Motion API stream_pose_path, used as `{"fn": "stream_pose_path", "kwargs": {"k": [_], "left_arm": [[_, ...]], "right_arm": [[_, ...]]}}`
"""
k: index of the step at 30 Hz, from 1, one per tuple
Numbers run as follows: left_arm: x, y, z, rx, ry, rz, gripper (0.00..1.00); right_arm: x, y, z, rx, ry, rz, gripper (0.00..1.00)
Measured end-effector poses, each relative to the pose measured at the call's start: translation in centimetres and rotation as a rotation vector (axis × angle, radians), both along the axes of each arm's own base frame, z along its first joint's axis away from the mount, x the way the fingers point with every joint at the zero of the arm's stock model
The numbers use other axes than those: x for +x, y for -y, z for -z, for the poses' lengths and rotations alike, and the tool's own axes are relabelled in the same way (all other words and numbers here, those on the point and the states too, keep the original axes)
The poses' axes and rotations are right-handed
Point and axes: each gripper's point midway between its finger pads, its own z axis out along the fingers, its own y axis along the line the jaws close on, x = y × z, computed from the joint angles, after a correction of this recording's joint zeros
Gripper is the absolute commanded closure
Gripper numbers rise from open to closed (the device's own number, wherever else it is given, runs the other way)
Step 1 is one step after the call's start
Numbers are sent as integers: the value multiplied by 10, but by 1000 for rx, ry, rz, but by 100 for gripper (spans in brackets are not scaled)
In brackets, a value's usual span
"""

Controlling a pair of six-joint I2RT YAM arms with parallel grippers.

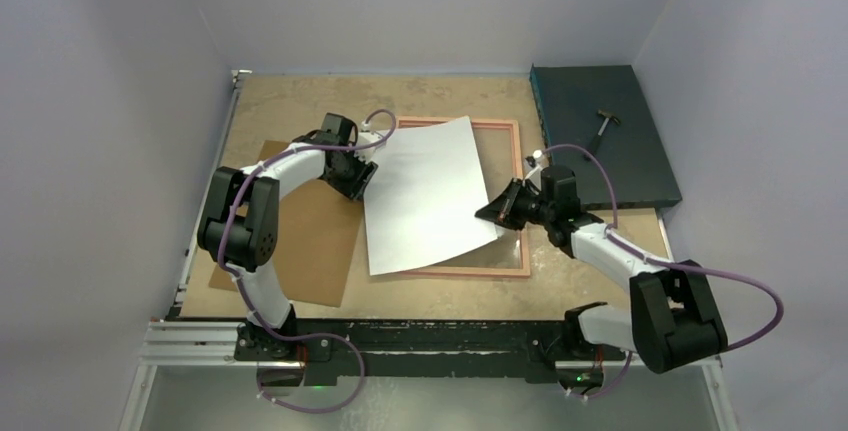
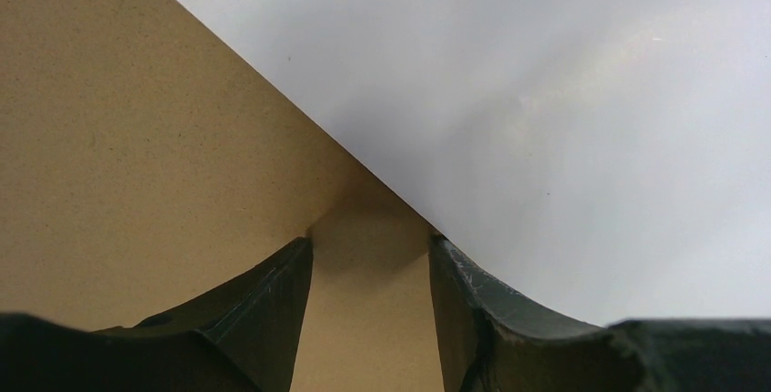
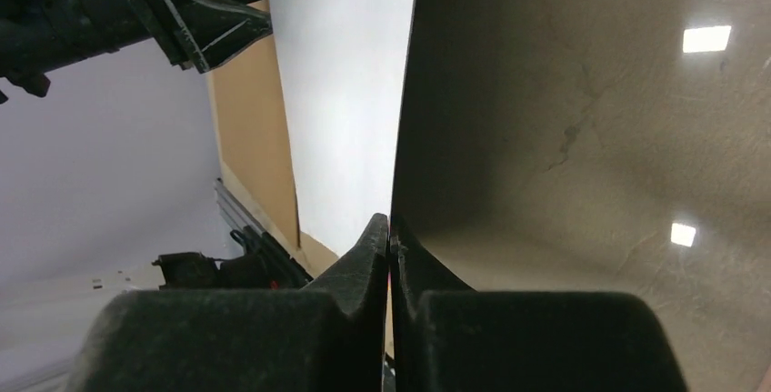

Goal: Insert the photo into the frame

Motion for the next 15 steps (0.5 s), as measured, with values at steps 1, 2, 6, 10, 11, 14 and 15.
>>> {"fn": "stream_pose_path", "kwargs": {"k": [1, 2, 6, 10, 11, 14, 15], "left_arm": [[0, 0, 0, 0, -1, 0, 51], [0, 0, -1, 0, -1, 0, 51], [5, 1, -8, -2, 8, -1, 47], [15, 3, -21, -6, 34, -3, 40], [18, 4, -24, -5, 44, -5, 39], [27, 4, -35, 0, 73, -10, 36], [29, 3, -38, 2, 81, -13, 35]], "right_arm": [[0, 1, 2, -7, -6, 7, 100], [0, 2, 3, -11, -7, 9, 100], [-3, 8, 8, -36, -25, 48, 100], [-9, 19, 0, -66, -12, 103, 100], [-10, 22, -4, -74, 0, 119, 100], [-15, 32, -14, -96, 21, 169, 100], [-17, 36, -15, -107, 21, 188, 100]]}}
